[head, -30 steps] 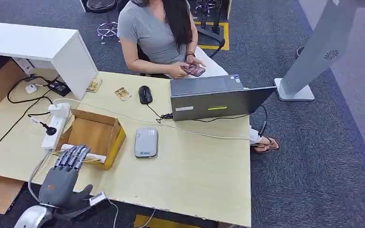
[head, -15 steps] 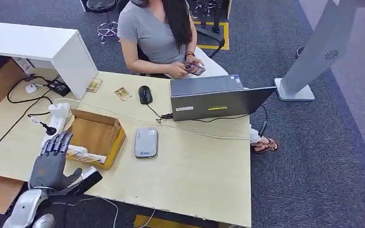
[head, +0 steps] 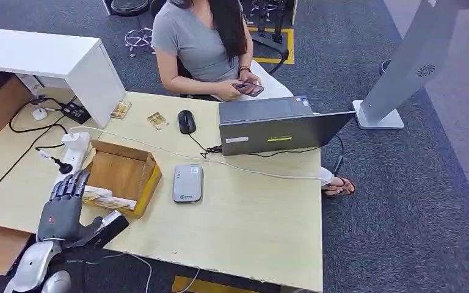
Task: Pass the card to the sensor for recognition and then transmit it.
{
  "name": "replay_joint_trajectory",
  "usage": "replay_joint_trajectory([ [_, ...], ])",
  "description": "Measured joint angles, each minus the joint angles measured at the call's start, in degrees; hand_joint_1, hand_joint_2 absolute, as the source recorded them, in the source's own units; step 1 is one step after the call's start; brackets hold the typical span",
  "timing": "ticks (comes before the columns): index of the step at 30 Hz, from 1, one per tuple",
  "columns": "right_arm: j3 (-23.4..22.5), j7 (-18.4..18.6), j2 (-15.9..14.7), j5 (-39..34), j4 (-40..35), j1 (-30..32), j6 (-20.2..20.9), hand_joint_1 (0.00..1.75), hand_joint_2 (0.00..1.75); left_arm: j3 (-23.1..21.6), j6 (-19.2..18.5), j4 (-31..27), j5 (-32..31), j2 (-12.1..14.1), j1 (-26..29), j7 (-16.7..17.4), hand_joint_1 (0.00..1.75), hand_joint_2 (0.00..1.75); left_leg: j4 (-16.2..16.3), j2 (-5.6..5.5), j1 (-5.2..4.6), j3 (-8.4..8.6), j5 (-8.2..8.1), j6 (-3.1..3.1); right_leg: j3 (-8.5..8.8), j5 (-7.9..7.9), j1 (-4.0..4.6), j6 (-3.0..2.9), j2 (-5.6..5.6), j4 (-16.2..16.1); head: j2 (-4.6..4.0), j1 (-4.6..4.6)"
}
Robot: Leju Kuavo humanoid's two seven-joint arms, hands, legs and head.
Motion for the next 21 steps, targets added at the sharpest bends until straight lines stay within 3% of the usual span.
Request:
replay_joint_trajectory([
  [21, 0.02, -0.07, 0.00, 0.48, 0.00, -0.02, 0.26, 0.00, 0.00, 0.15, -1.31, 2.03, -0.28, -0.37, -1.51, -1.25, 0.00, 1.75, 0.00, 0.00, 0.00, 0.00, 0.00, 0.00, 0.00, 0.00, 0.00, 0.00, 0.00, 0.00, 0.00, 0.00],
])
